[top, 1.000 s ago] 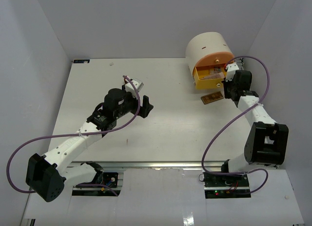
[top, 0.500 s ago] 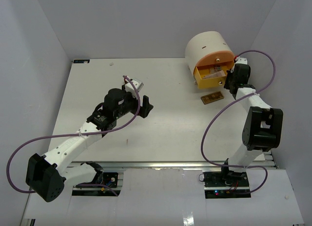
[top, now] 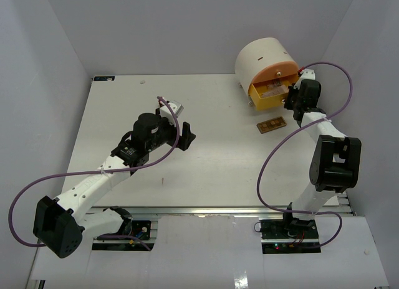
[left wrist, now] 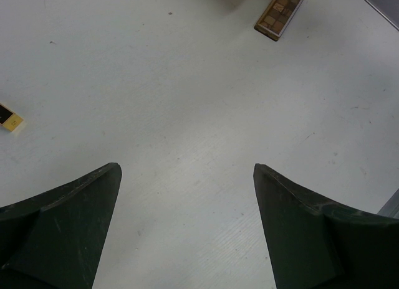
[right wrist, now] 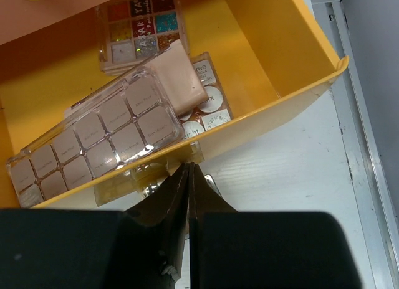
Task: Organize the makeup
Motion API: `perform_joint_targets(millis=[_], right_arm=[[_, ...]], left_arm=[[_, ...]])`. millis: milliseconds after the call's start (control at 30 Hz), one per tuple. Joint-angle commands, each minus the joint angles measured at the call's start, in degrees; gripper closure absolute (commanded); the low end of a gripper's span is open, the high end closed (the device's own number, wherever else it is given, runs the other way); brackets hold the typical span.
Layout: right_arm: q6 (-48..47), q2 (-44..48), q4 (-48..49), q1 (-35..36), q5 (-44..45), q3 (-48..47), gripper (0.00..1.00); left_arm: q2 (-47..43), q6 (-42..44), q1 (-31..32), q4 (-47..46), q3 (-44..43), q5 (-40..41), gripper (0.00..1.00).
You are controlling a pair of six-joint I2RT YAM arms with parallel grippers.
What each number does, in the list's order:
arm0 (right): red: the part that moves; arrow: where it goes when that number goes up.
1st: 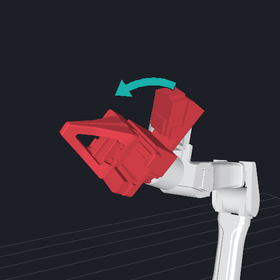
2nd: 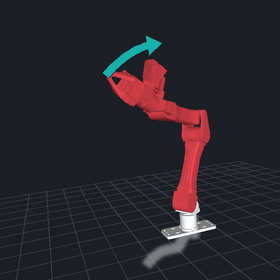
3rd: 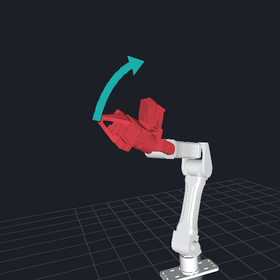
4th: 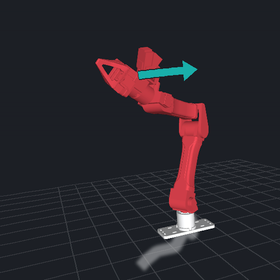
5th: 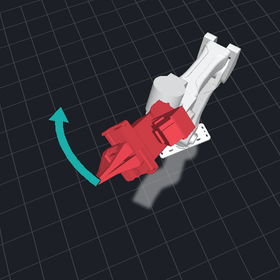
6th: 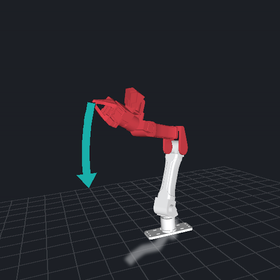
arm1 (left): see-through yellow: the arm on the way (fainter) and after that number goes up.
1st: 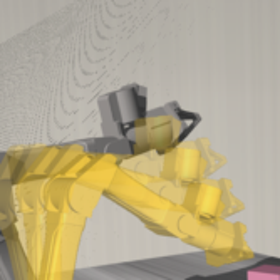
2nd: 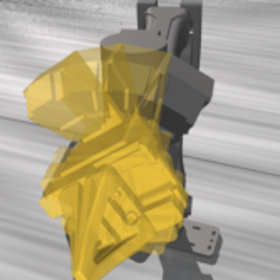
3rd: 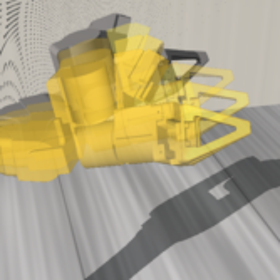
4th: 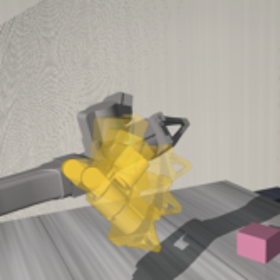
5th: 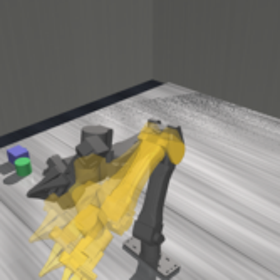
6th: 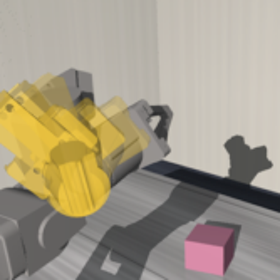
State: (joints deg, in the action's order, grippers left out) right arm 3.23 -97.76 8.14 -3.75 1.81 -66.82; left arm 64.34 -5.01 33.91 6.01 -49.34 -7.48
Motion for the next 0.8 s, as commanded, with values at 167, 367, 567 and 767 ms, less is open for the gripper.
perform_joint_targets(millis=[167, 367, 567, 767], right_arm=[[2.8, 7.5, 0.7, -1.2, 8.0, 4.0, 0.91], [5.2, 9.2, 0.1, -1.9, 1.2, 4.9, 0.9], [0.6, 10.3, -0.7, -4.1, -13.3, 4.8, 0.78], [-7.7, 13.8, 4.7, -4.4, -27.0, 4.5, 0.55]], left_arm=[[-0.4, -0.1, -0.4, -0.5, -0.4, -1.3, 0.02], [7.7, -3.0, -1.0, -3.0, -4.9, -12.5, 0.02], [17.4, -4.8, -1.0, -2.1, -15.8, -15.8, 0.02], [16.7, -4.2, -1.0, -3.0, -12.9, -13.6, 0.02]])
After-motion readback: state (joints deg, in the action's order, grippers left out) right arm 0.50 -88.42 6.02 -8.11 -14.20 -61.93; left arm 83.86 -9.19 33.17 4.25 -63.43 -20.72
